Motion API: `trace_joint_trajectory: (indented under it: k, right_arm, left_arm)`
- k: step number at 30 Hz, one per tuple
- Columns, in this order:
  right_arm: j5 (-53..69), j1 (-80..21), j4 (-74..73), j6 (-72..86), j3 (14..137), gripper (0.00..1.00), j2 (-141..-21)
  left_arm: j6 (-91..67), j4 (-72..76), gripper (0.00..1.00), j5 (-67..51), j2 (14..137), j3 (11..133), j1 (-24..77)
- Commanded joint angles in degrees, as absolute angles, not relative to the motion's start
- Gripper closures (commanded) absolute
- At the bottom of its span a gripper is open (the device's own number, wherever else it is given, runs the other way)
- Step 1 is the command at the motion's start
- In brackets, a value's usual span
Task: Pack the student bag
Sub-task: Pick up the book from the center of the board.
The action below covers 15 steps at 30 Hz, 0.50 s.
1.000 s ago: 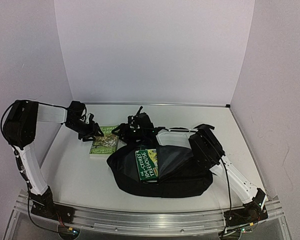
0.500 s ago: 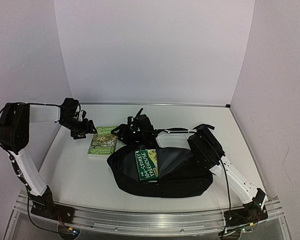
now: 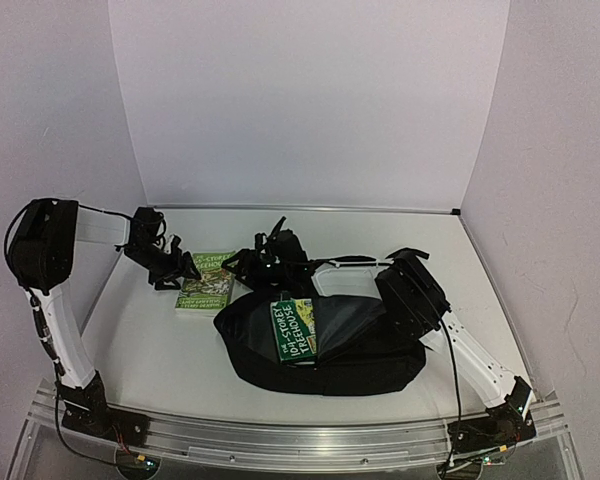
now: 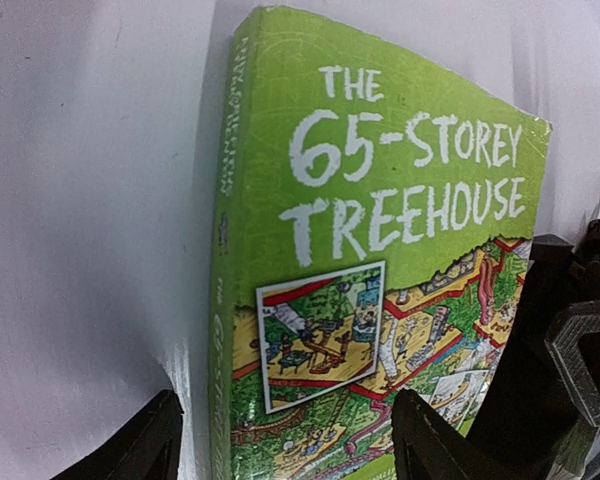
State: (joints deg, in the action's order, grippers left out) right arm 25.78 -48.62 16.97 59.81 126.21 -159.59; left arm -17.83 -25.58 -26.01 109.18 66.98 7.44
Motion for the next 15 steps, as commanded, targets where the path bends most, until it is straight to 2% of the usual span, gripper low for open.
trace_joint_trajectory:
  k: [1,9,13,15]
  right_arm:
    - [26.6,-49.5,12.6,58.4,124.9,0.35,-160.1]
    - [30.3,-49.5,13.8,59.4,128.2,0.35,-162.7]
    - [30.7,-49.9,14.9,59.1,128.4,0.36,-162.8]
    - [30.4,-49.9,15.2,58.9,128.0,0.41,-162.4]
  left_arm:
    - [-16.9,-25.2,0.3,-29.8,110.7,69.3,7.9]
    - [-17.4,-21.0,0.46,-34.3,111.8,67.7,10.3]
    - [-17.6,-20.0,0.49,-34.5,111.8,67.4,11.6]
    - [-17.7,-19.9,0.49,-34.1,111.6,67.3,12.0]
